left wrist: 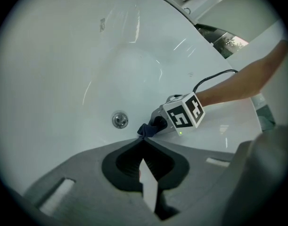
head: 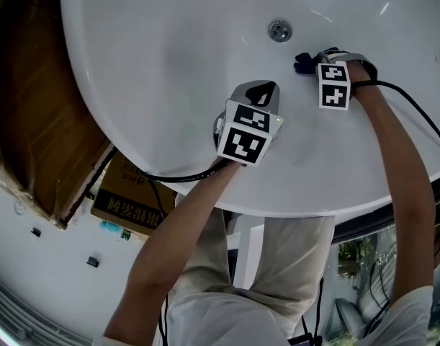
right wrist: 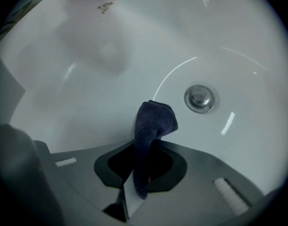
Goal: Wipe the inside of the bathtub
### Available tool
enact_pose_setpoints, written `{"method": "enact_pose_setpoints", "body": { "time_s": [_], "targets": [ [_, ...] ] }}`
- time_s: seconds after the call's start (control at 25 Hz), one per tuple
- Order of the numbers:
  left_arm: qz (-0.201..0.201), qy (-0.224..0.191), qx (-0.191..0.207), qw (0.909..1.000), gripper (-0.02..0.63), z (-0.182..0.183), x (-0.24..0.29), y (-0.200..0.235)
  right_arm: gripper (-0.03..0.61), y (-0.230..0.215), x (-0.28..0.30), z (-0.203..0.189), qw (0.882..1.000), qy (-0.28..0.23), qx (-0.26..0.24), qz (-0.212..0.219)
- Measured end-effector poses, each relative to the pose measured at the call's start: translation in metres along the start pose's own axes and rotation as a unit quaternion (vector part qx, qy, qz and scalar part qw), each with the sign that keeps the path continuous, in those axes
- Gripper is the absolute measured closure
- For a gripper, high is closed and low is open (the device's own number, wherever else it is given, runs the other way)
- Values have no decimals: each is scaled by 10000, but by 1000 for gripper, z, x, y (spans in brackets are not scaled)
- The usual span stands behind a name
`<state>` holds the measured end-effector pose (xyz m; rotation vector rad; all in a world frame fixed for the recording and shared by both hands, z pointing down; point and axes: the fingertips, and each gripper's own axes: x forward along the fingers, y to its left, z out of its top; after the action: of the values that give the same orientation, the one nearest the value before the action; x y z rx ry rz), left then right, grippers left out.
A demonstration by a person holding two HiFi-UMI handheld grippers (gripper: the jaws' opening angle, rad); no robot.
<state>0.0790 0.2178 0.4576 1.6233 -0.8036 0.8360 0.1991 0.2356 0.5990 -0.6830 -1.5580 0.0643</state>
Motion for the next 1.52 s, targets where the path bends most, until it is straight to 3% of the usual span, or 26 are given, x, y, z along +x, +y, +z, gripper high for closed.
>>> {"method": "enact_pose_setpoints", "body": {
  "time_s": [0.24, 0.68, 1.52],
  "targets": [
    [-6, 48, 36, 10000, 615, -1, 1, -4, 531, 15, 15, -7, 9992, 223, 161, 287],
    [-8, -20, 118, 9999, 615, 13, -16, -12, 531, 45, -10, 13, 9983, -41, 253, 515],
    [-41, -275, 401, 9988, 615, 23, -120, -71, 531, 152, -102, 56, 9950, -137, 343, 926]
  ]
}}
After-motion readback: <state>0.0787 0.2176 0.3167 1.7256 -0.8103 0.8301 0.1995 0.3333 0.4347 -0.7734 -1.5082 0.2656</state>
